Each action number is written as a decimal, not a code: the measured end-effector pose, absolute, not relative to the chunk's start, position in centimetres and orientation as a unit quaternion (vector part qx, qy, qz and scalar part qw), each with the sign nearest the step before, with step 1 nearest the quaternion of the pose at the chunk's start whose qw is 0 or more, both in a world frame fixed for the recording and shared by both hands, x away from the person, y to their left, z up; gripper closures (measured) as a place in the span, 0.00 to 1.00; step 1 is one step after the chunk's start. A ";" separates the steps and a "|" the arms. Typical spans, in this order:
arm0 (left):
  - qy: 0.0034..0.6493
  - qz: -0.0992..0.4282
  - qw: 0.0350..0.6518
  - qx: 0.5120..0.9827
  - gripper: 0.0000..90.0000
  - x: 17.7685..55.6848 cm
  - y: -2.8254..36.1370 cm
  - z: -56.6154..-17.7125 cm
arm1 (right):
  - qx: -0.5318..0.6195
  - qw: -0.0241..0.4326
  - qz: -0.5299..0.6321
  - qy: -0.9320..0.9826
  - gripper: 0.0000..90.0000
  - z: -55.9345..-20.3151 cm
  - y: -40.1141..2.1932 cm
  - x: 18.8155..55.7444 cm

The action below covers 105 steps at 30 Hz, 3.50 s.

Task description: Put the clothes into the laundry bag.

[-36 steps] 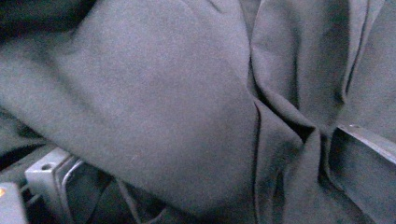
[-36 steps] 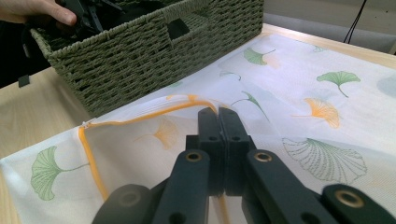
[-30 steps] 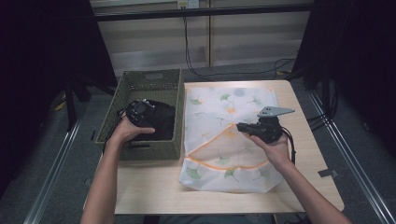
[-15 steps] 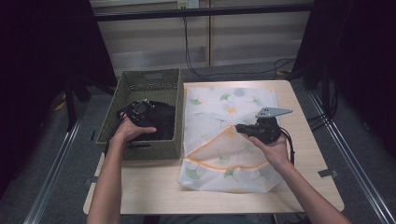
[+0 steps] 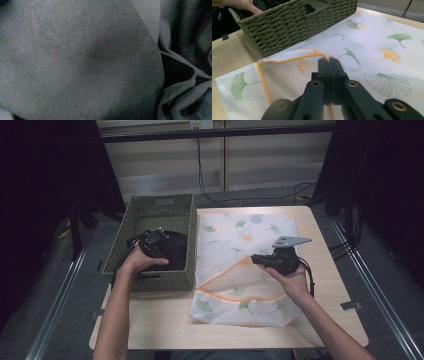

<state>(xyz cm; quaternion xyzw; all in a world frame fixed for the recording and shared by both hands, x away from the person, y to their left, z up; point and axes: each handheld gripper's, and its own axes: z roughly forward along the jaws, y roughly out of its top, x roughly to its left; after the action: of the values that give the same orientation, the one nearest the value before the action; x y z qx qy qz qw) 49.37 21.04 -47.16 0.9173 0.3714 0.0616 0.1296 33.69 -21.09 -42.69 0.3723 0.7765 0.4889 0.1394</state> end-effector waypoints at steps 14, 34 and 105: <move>0.359 0.006 0.125 0.925 0.49 49.4 20.8 -46.1 | 0.374 0.138 0.487 0.777 1.00 -42.7 -20.9 33.8; 0.367 0.030 0.222 0.903 0.71 48.3 22.2 -42.4 | 0.380 0.144 0.493 0.770 1.00 -42.4 -21.3 33.8; 0.345 0.214 0.541 0.736 0.71 42.2 27.1 -27.3 | 0.376 0.144 0.501 0.766 1.00 -42.1 -21.5 33.7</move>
<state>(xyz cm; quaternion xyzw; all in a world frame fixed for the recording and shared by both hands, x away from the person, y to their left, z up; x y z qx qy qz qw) 42.18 27.07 -27.35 0.7361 0.3451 0.2143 0.5414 33.70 -21.52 -42.06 0.3761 0.7657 0.5014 0.1441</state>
